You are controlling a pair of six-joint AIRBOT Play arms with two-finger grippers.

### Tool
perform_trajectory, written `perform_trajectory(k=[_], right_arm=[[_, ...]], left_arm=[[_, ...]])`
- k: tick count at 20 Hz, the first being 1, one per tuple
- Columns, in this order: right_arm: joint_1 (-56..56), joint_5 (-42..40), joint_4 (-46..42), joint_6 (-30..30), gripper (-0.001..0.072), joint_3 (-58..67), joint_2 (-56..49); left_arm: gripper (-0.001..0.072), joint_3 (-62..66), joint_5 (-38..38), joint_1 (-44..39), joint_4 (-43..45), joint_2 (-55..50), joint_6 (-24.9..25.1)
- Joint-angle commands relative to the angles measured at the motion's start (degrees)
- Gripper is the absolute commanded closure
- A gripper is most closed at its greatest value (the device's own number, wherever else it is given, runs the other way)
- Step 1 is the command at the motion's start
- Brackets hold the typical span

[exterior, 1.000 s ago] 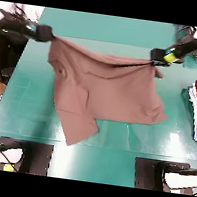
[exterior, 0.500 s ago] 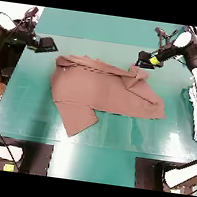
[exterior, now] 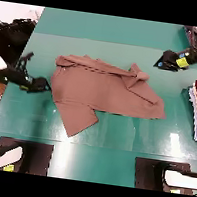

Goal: Fold the shirts.

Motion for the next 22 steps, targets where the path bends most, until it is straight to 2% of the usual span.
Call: perform_trajectory(k=[1, 5, 9, 11, 12, 13, 14, 18, 19, 20, 21, 22], right_arm=[[-2.45, -4.28, 0.42, -0.35, 0.0384, -10.54, 8.24], [-4.11, -7.80, 0.72, -0.33, 0.0384, -19.43, 15.28], [-4.50, -8.98, 0.57, -0.33, 0.0385, -24.94, 20.20], [-6.27, -8.37, 0.63, -0.33, 0.0384, -26.99, 21.94], [-7.96, -8.09, 0.68, -0.33, 0.0384, -28.41, 23.02], [-10.19, -7.41, 0.66, -0.33, 0.0384, -30.23, 24.20], [-12.83, -6.67, 0.61, -0.33, 0.0384, -32.37, 25.29], [-24.65, -4.96, 0.04, -0.83, 0.0367, -43.98, 28.61], [-27.78, -4.92, 0.11, -1.55, 0.0234, -47.50, 28.79], [-30.18, -5.20, 0.39, -2.01, 0.0187, -50.53, 28.48], [-32.06, -5.97, 0.39, -2.03, 0.0193, -53.37, 27.67], [-33.18, -7.13, 0.74, -2.23, 0.0231, -55.65, 26.73]], left_arm=[[0.0205, -12.50, 6.25, 0.13, -6.32, 3.48, 2.21], [0.0205, -15.06, 12.28, -1.46, -8.35, 3.45, 3.06], [0.0205, -15.04, 20.24, -10.21, -8.39, 3.23, 2.27], [0.0206, -14.99, 20.87, -11.10, -8.37, 3.23, 0.92], [0.0237, -14.99, 20.79, -11.10, -8.39, 3.26, 0.87], [0.0480, -14.99, 20.50, -11.10, -8.41, 3.26, 0.92], [0.0679, -14.99, 20.52, -11.10, -8.41, 3.26, 1.14], [0.0680, -11.61, 17.73, -11.10, -8.37, 3.52, 1.09], [0.0680, -10.01, 16.74, -11.10, -8.37, 3.56, 1.09], [0.0680, -8.35, 15.78, -11.10, -8.37, 3.56, 1.09], [0.0679, -6.71, 14.95, -11.10, -8.37, 3.54, 1.09], [0.0680, -5.40, 14.53, -11.10, -8.44, 3.56, 1.09]])
